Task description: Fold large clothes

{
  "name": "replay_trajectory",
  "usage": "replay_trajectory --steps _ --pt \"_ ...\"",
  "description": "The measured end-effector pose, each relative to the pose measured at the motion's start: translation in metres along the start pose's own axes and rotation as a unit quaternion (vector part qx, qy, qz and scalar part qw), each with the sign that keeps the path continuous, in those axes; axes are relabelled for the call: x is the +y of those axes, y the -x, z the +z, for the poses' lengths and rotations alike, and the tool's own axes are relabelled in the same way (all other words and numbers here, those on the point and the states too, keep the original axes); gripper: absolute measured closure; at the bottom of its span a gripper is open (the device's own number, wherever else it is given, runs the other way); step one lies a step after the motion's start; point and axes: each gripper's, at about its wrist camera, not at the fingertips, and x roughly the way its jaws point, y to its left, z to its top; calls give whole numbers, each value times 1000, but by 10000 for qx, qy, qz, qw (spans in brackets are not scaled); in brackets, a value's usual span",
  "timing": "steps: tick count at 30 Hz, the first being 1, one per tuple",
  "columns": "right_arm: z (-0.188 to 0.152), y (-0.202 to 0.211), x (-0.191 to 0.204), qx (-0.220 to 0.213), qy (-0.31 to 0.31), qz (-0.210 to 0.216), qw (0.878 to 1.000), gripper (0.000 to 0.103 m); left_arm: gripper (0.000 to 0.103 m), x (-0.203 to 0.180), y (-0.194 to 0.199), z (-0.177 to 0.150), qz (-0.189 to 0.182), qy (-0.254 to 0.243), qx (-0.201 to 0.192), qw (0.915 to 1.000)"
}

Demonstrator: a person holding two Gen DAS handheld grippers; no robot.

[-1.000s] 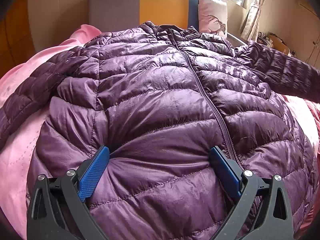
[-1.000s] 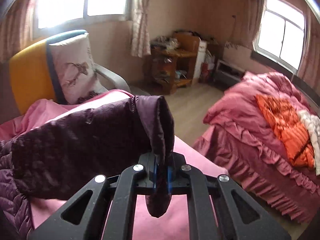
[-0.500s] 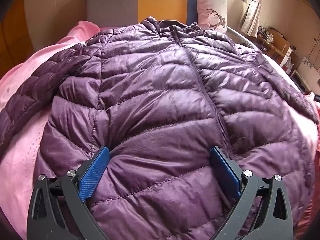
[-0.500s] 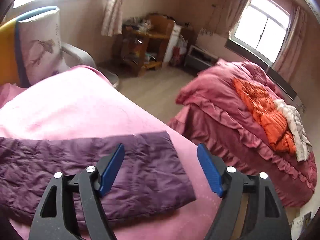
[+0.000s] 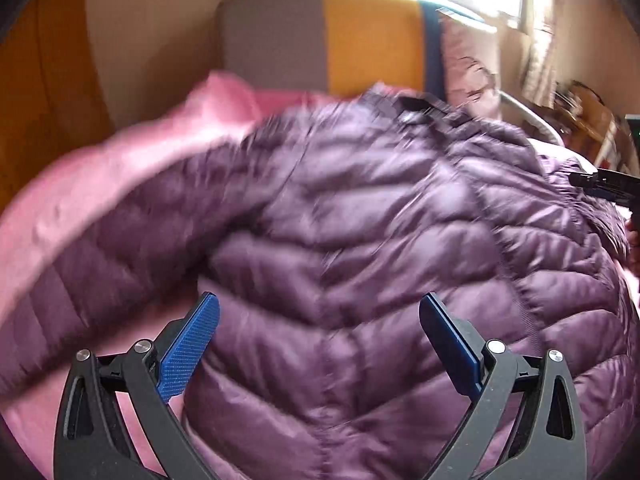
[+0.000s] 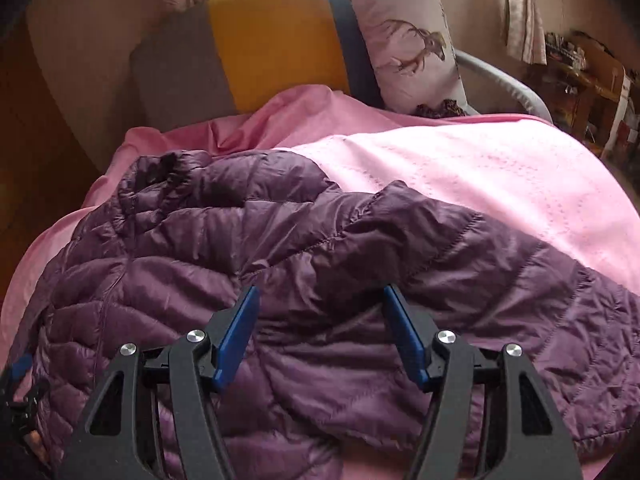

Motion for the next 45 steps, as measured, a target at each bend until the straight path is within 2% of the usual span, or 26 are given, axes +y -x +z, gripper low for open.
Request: replay_trajectory --steps 2,4,7,10,12,14,16,18,21,25,27,29,33,38,45 --pt "6 -23 -19 57 -209 -328 9992 39 4 15 -13 -9 -190 394 230 9988" --pt "7 -31 -31 -42 -307 -424 9986 39 4 21 -15 -10 -313 578 245 9975" --pt "8 -38 -22 -191 62 -830 9964 33 4 16 -16 -12 -179 468 238 9985" --pt "9 -32 -17 -150 109 -1037 9944 28 4 16 -16 -12 -177 471 249 9984" --pt "6 -20 -12 -176 178 -1247 9919 13 4 17 -13 -13 -204 495 238 9983" --pt "-5 4 -3 -437 428 -1344 9890 8 4 18 -13 -12 -236 524 222 9981" --pt "-18 25 9 -508 580 -1096 9910 3 4 17 -15 -11 -246 537 218 9980" --pt "-37 45 27 -309 813 -533 9948 2 4 18 -15 -11 -252 540 216 9980" --pt "-75 72 59 -50 1200 239 9925 2 4 20 -13 -11 -306 595 205 9975" --pt "-137 85 91 351 1462 582 9869 2 4 22 -8 -15 -363 701 176 9967" --pt "-166 83 93 410 1595 438 9854 2 4 22 -4 -19 -402 755 159 9962" --pt "-180 83 86 147 1744 241 9843 2 4 23 0 -24 -426 809 128 9957" --pt "-191 83 65 -163 1285 359 9909 2 4 24 7 -29 -433 872 42 9952" --pt "-205 91 62 -187 1152 304 9927 2 4 28 11 -36 -478 946 -14 9944" --pt "-179 87 61 -55 1066 390 9935 2 4 27 8 -34 -271 792 -41 9965"
